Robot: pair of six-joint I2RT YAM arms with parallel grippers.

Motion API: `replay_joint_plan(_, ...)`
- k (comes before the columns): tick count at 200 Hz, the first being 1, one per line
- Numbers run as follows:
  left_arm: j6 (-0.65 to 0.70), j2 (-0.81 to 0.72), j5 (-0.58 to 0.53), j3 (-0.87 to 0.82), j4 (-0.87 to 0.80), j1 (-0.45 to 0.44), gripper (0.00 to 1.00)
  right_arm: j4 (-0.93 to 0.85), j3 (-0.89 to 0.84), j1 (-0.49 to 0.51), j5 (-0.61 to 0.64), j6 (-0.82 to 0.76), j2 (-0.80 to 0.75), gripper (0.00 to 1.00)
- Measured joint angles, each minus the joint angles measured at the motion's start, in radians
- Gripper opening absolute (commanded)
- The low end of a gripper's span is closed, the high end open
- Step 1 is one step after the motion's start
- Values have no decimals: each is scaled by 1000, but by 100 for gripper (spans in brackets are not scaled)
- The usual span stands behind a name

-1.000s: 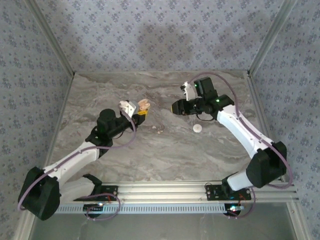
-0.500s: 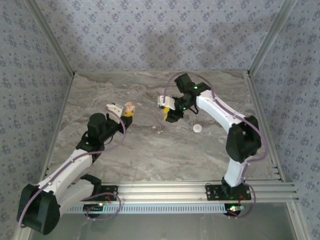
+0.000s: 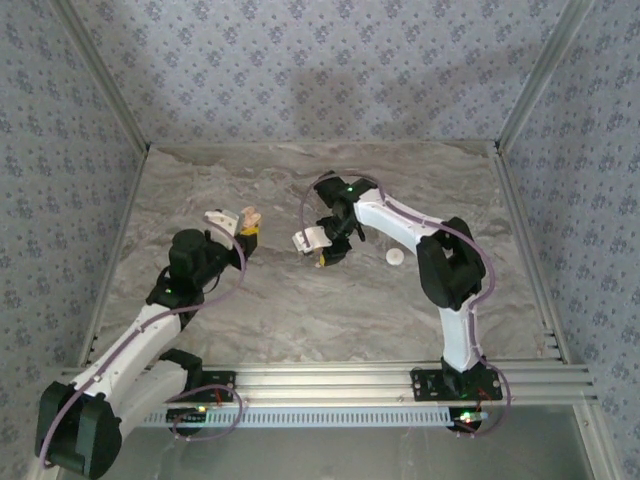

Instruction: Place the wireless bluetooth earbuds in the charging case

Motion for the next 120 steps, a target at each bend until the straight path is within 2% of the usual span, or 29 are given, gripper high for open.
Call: replay_joint_plan(120, 0, -12, -7, -5, -19, 7, 18, 37, 25, 27, 63, -26, 111, 39)
